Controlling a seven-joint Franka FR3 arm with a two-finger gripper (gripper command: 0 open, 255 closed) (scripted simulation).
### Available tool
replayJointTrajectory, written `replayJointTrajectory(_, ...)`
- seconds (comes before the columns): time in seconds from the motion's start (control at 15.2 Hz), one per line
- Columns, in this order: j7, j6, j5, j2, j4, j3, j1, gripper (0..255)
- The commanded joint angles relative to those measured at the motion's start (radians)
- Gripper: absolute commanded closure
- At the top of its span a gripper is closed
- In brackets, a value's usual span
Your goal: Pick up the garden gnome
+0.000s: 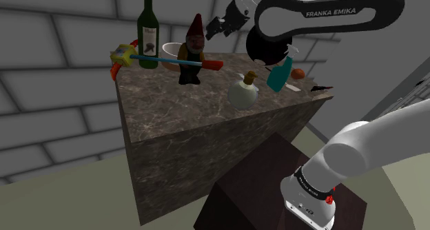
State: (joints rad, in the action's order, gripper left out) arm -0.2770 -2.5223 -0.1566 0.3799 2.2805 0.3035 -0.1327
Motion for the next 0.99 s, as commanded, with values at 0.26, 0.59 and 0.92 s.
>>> replayJointTrajectory(0.26, -0.233, -0.191, -0.246, -0.156, -0.133, 0.132, -0.139, 0)
replayJointTrajectory(0.59, -0.403, -0.256, -0.435, -0.229, -0.192, 0.202, -0.214, 0)
replayJointTrajectory(0.92, -0.493, -0.302, -0.529, -0.249, -0.156, 0.223, -0.243, 0)
